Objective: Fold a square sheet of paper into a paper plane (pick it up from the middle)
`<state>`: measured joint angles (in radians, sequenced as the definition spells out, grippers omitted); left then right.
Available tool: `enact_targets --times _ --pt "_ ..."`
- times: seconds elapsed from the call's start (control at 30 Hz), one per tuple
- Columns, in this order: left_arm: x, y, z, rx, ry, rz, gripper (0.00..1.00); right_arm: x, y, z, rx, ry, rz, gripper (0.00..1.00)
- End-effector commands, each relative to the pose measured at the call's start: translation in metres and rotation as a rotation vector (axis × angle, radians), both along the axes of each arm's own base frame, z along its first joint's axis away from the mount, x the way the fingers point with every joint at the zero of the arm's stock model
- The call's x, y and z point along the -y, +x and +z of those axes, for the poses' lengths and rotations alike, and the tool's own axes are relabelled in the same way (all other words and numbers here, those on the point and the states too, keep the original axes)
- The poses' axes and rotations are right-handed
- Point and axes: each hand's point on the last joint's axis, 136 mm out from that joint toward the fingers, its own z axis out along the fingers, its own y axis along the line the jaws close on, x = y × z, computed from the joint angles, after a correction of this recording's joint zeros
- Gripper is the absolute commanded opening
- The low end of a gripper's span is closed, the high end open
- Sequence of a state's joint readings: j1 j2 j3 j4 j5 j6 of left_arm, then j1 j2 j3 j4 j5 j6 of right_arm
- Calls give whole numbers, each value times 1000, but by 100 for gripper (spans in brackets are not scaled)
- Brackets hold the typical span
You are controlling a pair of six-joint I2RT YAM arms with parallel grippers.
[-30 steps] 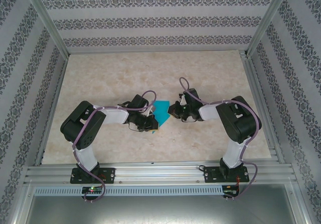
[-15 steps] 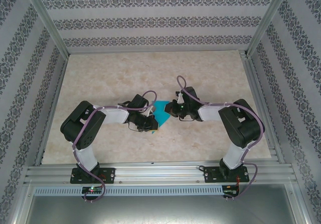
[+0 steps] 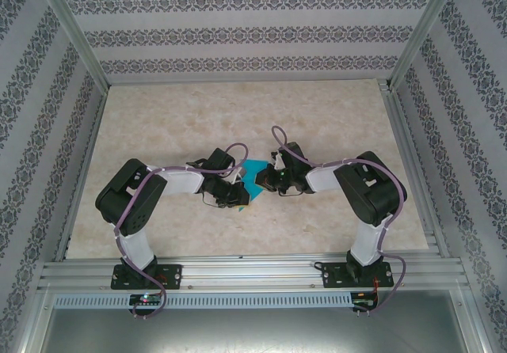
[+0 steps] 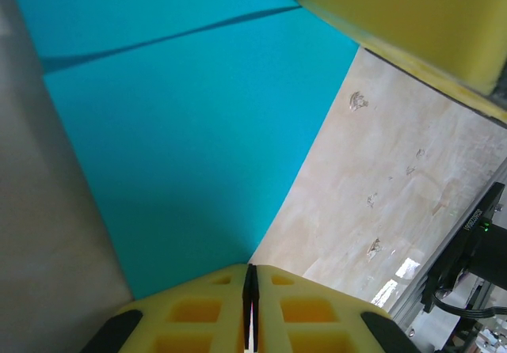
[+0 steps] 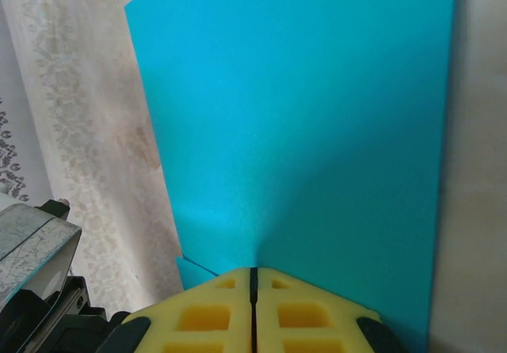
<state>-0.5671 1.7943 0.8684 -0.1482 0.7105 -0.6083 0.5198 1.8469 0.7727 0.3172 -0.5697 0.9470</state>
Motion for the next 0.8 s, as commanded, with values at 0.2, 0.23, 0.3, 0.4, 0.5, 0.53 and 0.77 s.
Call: enact_targets --times 0.2,0.23,0.3,0.4,0.5,0.53,0.77 --pt "-25 -32 -17 -97 86 -18 16 24 -12 -39 -67 -125 -55 7" --pt "-26 -34 -17 -101 88 -22 16 25 -12 -40 -68 -128 -54 7" --pt "-28 -39 -17 -110 86 -28 15 25 -13 -40 -68 -135 -50 7" --pt "-32 -45 -17 -119 95 -31 15 26 -12 -41 -68 -141 -49 7" --pt "-37 -49 -15 -115 109 -31 15 27 -11 -40 -67 -143 -50 7" --pt "-38 -50 -14 -115 113 -30 15 26 -12 -40 -69 -142 -49 7" --pt "-30 -32 18 0 48 -2 17 24 -10 -38 -72 -130 -56 8"
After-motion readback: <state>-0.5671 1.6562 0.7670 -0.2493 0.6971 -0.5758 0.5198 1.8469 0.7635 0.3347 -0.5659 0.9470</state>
